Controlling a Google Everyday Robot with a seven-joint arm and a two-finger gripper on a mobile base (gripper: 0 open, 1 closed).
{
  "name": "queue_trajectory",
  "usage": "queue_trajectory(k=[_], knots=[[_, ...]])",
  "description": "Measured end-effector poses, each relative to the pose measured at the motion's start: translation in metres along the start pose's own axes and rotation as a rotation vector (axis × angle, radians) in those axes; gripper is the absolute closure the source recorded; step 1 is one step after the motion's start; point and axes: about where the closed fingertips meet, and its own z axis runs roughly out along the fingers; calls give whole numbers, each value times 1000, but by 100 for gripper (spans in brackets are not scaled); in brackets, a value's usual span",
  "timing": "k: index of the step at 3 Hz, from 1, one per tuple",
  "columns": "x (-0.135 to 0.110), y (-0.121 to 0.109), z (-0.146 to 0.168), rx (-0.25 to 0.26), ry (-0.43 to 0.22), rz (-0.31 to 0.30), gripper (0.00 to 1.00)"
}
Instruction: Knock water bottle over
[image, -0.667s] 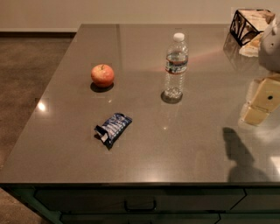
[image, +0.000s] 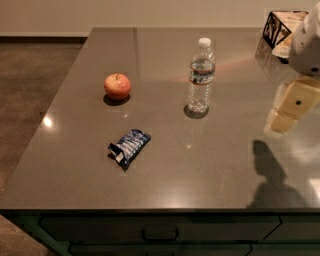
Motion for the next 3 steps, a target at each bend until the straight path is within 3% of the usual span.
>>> queue_trajectory(k=[2, 3], knots=[[-32, -66, 33, 133, -18, 168, 0], [-47, -93, 54, 177, -70, 275, 0]])
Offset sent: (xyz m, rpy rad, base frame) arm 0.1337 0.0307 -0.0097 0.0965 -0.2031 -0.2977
